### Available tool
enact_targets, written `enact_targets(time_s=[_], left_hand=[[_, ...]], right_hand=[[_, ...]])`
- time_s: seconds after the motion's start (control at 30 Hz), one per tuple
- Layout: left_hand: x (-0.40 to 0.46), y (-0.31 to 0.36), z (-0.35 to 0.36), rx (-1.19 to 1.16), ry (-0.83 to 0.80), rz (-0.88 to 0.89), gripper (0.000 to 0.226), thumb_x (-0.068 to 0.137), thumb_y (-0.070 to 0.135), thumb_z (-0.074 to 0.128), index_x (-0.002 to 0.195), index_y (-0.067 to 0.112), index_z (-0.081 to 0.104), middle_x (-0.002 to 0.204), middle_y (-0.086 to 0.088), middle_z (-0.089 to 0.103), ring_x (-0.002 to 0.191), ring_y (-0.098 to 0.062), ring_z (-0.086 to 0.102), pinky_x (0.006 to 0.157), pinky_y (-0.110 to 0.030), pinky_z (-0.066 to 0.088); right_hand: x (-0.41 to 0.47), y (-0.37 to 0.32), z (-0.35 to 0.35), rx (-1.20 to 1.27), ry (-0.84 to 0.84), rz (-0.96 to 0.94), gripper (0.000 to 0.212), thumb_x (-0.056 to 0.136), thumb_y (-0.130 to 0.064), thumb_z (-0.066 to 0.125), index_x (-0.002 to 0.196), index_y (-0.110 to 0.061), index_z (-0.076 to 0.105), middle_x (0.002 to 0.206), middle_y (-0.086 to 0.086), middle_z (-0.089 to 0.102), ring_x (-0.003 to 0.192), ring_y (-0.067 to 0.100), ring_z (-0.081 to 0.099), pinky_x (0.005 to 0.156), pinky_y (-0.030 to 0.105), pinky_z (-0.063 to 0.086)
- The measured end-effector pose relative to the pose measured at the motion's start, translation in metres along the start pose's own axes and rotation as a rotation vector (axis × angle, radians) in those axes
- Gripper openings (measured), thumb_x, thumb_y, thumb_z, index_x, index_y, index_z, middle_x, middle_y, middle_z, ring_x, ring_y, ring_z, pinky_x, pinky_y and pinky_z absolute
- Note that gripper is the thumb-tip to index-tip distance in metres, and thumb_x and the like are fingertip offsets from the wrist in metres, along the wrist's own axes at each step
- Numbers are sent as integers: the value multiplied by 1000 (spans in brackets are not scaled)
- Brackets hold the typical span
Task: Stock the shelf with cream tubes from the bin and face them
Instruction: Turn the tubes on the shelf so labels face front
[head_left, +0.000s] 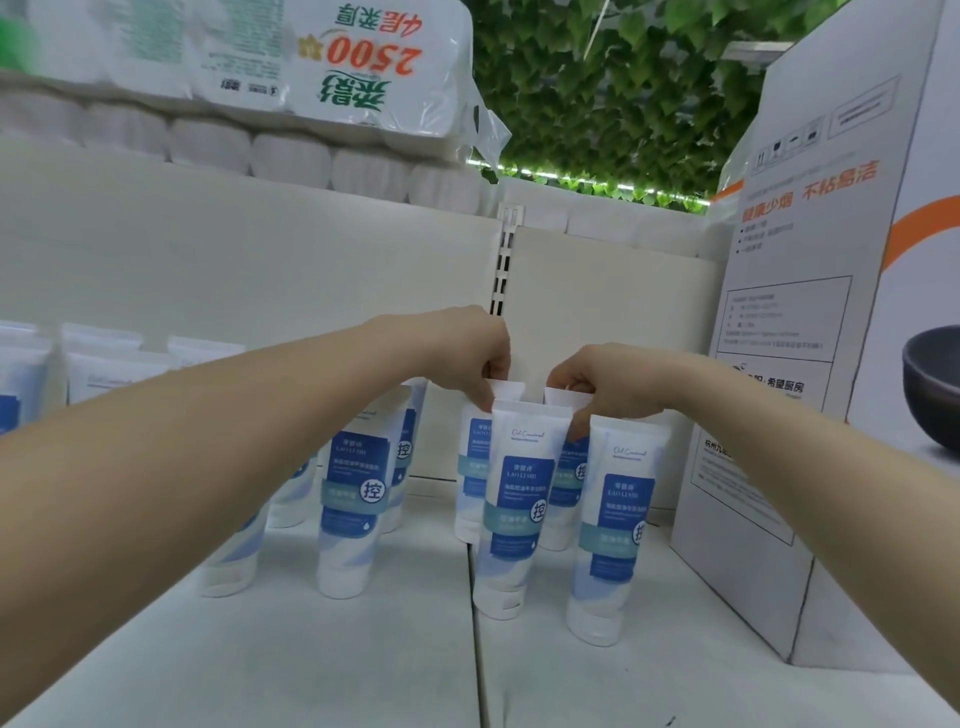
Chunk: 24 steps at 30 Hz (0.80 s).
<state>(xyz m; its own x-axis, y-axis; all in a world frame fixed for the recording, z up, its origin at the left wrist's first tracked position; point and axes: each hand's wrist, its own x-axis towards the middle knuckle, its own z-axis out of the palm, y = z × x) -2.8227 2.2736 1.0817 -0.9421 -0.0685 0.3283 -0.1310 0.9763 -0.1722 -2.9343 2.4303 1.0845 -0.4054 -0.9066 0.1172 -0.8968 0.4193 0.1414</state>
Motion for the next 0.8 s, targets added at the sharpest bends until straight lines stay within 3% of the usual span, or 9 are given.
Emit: enact_targets(time_s=[0.1,0.27,0.37,0.53,0.63,0.73,0.8], left_hand=[[0,-1,1,-1,6,-1,21,82,29,72,98,17,70,83,7,63,78,-13,58,77,-29,52],[1,0,2,-19,10,0,22,82,29,71,101,17,70,80,10,61,78,-13,57,76,-29,51],[1,1,2,-15,-17,-9,23,80,32,72,100,20,68,78,13,59,75,-9,54,72,-26,47],[-8,1,-5,-84,-1,-24,31,82,34,72,110,24,68,100,9,68,93,-11,62,89,-32,52],[-24,2,-21,-144,162,-39,26,87,32,67,113,26,66,107,11,68,96,-8,61,87,-25,46],[-50,14,-34,-211,406,-41,20,92,35,60,107,28,69,105,14,68,76,10,53,68,-8,33],[-69,25,-36,-258,462,-32,22,92,40,56,106,29,70,101,16,67,69,20,49,62,-3,29]], right_hand=[[1,2,3,-14,-12,26,21,87,-27,67,108,-23,63,104,-5,66,92,17,59,75,26,46],[0,1,3,-31,-19,31,24,87,-28,66,110,-23,61,103,-6,64,89,16,57,68,23,42],[-3,2,2,-33,-19,44,29,88,-28,66,115,-21,61,104,-5,63,90,16,56,75,25,43],[-8,2,0,-20,-18,67,34,88,-29,67,120,-21,59,110,-4,64,92,15,57,81,26,44],[-20,7,-10,25,81,83,32,87,-28,68,118,-26,60,102,-8,66,92,13,60,85,27,48],[-45,8,-22,79,261,70,23,90,-28,63,114,-30,63,96,-11,66,96,12,62,88,28,48],[-64,5,-26,137,336,40,19,93,-34,58,110,-32,65,93,-15,68,95,8,62,89,29,48]])
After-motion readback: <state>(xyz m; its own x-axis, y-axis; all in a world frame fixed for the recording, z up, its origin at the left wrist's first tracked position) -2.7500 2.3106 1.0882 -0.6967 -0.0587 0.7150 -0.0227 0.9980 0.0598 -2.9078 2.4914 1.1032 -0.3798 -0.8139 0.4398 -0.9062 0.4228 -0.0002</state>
